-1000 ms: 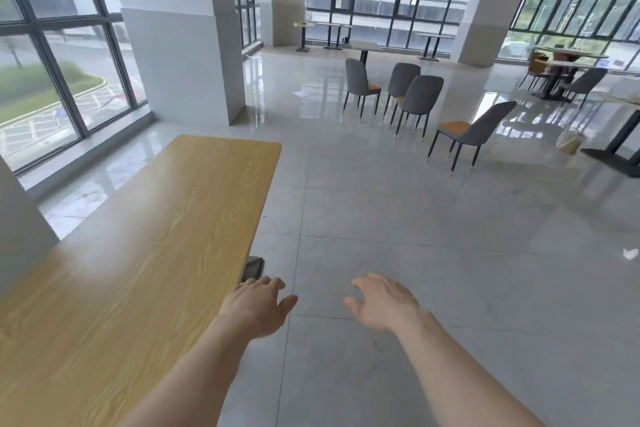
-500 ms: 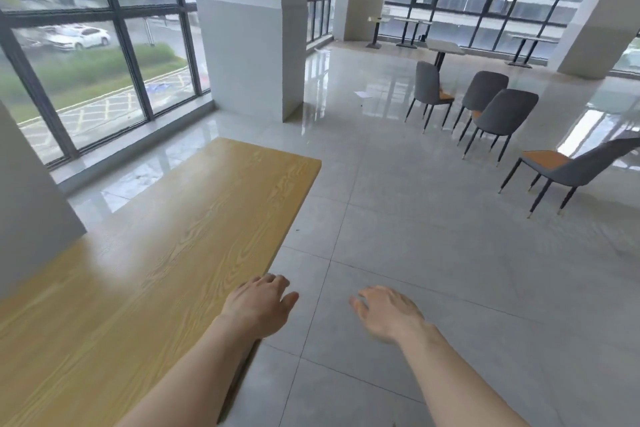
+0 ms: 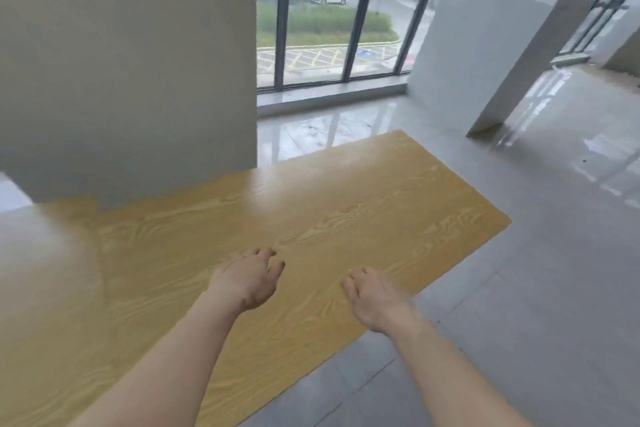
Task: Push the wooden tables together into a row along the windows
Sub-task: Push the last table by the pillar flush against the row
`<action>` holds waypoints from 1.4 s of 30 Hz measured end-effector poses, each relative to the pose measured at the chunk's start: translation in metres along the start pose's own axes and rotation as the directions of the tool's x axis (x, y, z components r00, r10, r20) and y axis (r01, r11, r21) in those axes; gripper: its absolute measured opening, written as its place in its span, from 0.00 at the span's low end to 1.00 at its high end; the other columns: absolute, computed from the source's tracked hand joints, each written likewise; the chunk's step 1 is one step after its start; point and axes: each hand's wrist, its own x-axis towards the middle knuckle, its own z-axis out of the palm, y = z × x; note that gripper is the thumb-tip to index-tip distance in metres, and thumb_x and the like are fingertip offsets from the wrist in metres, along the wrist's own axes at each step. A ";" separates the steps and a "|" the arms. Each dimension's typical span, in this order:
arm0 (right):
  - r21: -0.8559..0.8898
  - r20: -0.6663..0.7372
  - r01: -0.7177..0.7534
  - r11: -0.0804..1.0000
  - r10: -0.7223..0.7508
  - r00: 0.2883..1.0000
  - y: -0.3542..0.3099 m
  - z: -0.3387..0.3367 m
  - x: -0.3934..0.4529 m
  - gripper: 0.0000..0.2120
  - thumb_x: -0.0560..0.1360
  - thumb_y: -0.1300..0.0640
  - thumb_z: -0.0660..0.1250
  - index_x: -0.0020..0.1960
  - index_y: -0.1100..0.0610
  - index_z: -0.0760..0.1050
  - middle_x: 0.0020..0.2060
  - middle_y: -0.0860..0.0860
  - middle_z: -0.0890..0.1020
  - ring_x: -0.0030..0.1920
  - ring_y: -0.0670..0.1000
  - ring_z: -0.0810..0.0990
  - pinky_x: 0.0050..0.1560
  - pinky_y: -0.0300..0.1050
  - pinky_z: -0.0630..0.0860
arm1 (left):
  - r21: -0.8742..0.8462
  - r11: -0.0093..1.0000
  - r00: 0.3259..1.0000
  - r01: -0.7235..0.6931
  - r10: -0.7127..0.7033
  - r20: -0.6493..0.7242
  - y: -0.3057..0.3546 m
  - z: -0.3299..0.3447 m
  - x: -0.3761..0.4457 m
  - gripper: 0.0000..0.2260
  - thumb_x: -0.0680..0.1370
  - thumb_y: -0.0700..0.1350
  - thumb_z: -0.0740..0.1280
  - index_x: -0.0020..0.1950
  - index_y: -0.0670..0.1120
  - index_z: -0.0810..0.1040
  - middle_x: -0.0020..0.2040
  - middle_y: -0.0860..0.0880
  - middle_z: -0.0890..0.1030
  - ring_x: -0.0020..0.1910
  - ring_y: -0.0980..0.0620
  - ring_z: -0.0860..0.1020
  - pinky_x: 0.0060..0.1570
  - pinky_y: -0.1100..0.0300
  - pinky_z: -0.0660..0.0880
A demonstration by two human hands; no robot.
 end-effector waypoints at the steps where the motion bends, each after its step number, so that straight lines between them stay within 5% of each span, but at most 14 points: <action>1: -0.004 0.003 0.058 0.998 -0.058 0.998 -0.017 0.003 0.012 0.24 0.86 0.43 0.47 0.74 0.53 0.68 0.72 0.53 0.71 0.72 0.58 0.68 0.69 0.54 0.67 | -0.009 0.998 0.998 0.056 -0.057 -0.010 -0.016 0.001 -0.003 0.24 0.85 0.60 0.49 0.78 0.54 0.64 0.78 0.50 0.68 0.75 0.45 0.66 0.73 0.50 0.63; 8: -0.097 0.059 0.404 0.909 -0.400 0.914 -0.091 0.066 0.048 0.25 0.85 0.43 0.50 0.76 0.56 0.65 0.74 0.55 0.69 0.75 0.58 0.65 0.72 0.53 0.65 | -0.129 0.923 0.926 0.362 -0.372 -0.063 -0.094 0.053 -0.051 0.23 0.85 0.57 0.50 0.79 0.53 0.64 0.78 0.51 0.68 0.76 0.46 0.65 0.73 0.50 0.62; 12: -0.160 -0.007 0.508 0.847 -0.515 0.857 -0.087 0.123 0.051 0.28 0.85 0.43 0.48 0.81 0.55 0.58 0.81 0.54 0.58 0.82 0.54 0.51 0.81 0.50 0.50 | -0.200 0.895 0.881 0.400 -0.435 -0.186 -0.101 0.118 -0.074 0.22 0.85 0.56 0.51 0.78 0.53 0.64 0.79 0.52 0.66 0.79 0.47 0.60 0.76 0.51 0.57; 16: -0.177 -0.135 0.568 0.804 -0.591 0.795 -0.072 0.181 0.056 0.27 0.85 0.45 0.48 0.81 0.55 0.57 0.82 0.55 0.55 0.82 0.54 0.48 0.81 0.50 0.45 | -0.182 0.909 0.852 0.376 -0.416 -0.317 -0.098 0.194 -0.077 0.23 0.84 0.53 0.52 0.80 0.53 0.60 0.83 0.52 0.57 0.82 0.50 0.50 0.80 0.51 0.45; 27: -0.172 -0.365 0.610 0.774 -0.625 0.690 -0.050 0.260 0.078 0.28 0.83 0.45 0.53 0.79 0.56 0.62 0.80 0.55 0.62 0.82 0.55 0.54 0.81 0.54 0.50 | -0.146 0.924 0.766 0.352 -0.374 -0.522 -0.108 0.272 -0.055 0.26 0.83 0.55 0.51 0.81 0.52 0.59 0.83 0.49 0.58 0.83 0.47 0.51 0.80 0.46 0.45; 42: -0.203 -0.372 0.584 0.786 -0.614 0.697 -0.074 0.244 0.104 0.28 0.82 0.45 0.54 0.79 0.56 0.63 0.80 0.56 0.62 0.81 0.56 0.54 0.81 0.55 0.50 | -0.158 0.925 0.762 0.345 -0.374 -0.528 -0.128 0.244 -0.028 0.26 0.82 0.57 0.51 0.80 0.55 0.60 0.82 0.52 0.58 0.82 0.49 0.50 0.80 0.48 0.44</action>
